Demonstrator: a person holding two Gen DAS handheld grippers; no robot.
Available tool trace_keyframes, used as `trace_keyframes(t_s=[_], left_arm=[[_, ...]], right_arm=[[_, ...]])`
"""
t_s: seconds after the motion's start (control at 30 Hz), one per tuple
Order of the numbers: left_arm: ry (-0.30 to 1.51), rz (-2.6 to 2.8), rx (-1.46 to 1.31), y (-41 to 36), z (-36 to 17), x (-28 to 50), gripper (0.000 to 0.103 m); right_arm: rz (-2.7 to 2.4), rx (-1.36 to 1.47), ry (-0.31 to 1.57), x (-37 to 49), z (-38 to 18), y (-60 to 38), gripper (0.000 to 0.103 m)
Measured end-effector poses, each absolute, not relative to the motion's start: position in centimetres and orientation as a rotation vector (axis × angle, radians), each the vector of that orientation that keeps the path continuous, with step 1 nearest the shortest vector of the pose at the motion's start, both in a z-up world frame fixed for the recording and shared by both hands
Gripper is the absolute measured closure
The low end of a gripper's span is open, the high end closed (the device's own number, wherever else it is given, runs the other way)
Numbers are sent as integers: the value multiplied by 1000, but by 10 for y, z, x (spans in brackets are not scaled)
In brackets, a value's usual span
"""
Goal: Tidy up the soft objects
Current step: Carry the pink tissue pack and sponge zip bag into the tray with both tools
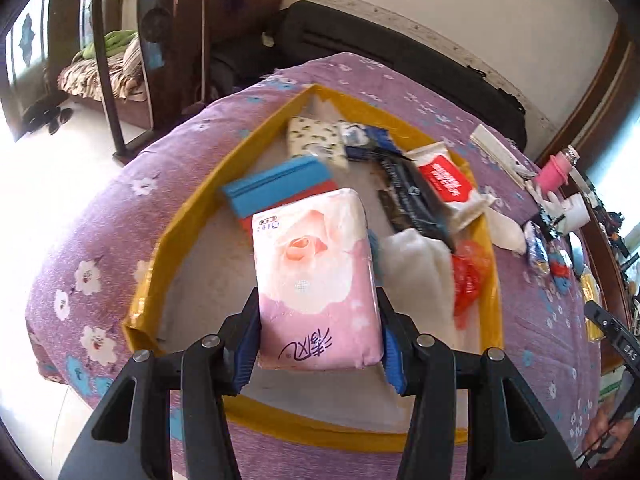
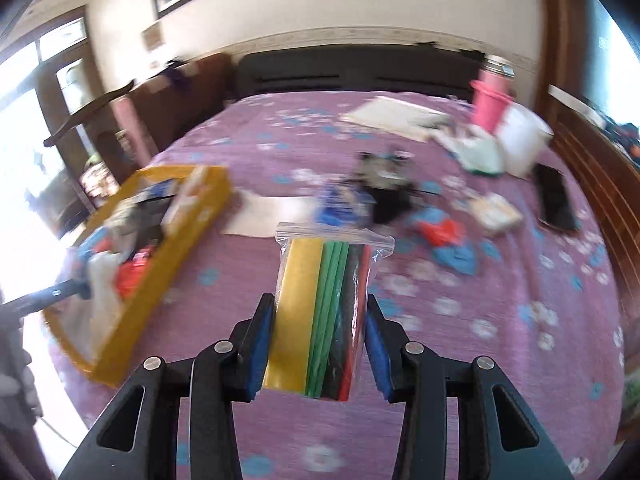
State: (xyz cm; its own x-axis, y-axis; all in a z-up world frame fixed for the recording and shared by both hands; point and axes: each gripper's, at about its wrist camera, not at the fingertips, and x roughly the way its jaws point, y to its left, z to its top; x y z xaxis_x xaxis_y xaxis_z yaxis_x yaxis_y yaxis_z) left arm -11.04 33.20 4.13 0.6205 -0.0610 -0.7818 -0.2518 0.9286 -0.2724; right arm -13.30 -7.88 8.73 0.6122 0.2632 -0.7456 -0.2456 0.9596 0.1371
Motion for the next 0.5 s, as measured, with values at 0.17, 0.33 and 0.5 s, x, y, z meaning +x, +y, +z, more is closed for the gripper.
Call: trace_keyframes(t_s=[0.17, 0.33, 0.5], left_arm=[[911, 168, -345, 346, 35, -112, 51], [914, 147, -335, 352, 39, -113, 38], [865, 97, -403, 360, 48, -122, 32]], right_arm=[[428, -5, 903, -128, 88, -17, 57], [582, -35, 940, -131, 84, 45, 56], [750, -53, 989, -137, 76, 103, 56]])
